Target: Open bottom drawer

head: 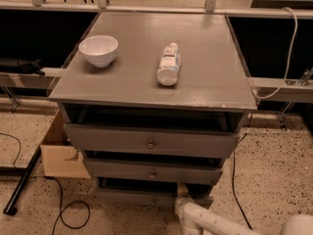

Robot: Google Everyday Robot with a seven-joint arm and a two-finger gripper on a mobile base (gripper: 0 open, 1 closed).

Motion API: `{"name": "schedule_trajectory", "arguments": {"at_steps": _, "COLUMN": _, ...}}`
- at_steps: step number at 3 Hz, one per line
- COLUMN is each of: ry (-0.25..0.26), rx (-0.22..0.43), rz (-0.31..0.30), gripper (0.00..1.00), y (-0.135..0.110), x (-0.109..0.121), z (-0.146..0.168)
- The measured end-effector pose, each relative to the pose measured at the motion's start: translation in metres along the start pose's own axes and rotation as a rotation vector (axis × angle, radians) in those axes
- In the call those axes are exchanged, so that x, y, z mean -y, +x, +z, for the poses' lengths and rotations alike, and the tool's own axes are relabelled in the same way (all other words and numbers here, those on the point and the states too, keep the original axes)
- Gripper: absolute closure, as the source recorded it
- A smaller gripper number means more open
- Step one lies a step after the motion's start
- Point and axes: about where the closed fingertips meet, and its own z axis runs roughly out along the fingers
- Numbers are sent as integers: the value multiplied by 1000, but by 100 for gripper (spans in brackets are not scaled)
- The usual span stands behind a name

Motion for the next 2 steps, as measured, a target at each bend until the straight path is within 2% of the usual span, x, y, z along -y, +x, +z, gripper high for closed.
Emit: {"name": "schedule_trajectory", "arguments": {"at_steps": 2, "ry": 0, "rx": 0, "rz": 0, "gripper": 61, "y": 0, "x": 0, "z": 0}}
